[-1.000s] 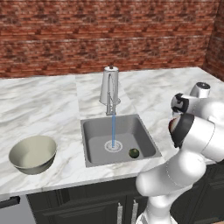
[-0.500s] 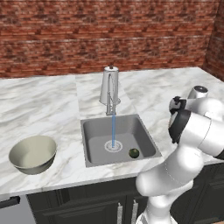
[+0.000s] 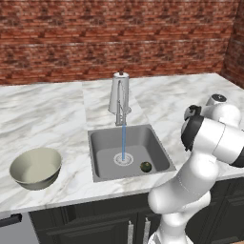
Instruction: Pick the cucumbers from the sink and place them in one bowl. Place the squash in the other bowl. Then turn off the sink faucet.
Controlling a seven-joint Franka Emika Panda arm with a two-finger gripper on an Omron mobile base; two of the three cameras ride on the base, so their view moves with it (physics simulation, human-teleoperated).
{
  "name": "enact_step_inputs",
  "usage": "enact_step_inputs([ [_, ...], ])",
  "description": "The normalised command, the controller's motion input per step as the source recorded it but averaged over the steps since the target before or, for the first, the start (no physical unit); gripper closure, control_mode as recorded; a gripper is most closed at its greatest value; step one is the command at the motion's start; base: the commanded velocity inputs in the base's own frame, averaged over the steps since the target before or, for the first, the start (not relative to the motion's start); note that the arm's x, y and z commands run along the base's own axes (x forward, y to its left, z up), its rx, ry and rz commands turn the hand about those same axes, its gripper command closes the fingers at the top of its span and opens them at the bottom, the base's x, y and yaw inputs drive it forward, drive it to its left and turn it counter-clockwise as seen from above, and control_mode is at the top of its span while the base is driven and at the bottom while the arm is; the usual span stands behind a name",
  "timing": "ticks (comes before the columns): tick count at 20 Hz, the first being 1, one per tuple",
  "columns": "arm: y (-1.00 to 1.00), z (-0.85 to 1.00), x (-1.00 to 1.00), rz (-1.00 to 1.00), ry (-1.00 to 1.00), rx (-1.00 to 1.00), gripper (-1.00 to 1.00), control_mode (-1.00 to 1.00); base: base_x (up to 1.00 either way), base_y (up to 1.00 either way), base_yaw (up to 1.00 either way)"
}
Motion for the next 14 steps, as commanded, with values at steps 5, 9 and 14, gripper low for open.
enact_step_inputs([
  [5,-0.02,0.05,-0.32,0.02,0.00,0.00,-1.00,-1.00,0.00,0.00,0.00],
  [9,0.10,0.18,-0.36,0.01,0.00,0.00,-1.00,-1.00,0.00,0.00,0.00],
  [14,0.12,0.42,-0.15,0.02,0.00,0.00,-1.00,-1.00,0.00,0.00,0.00],
])
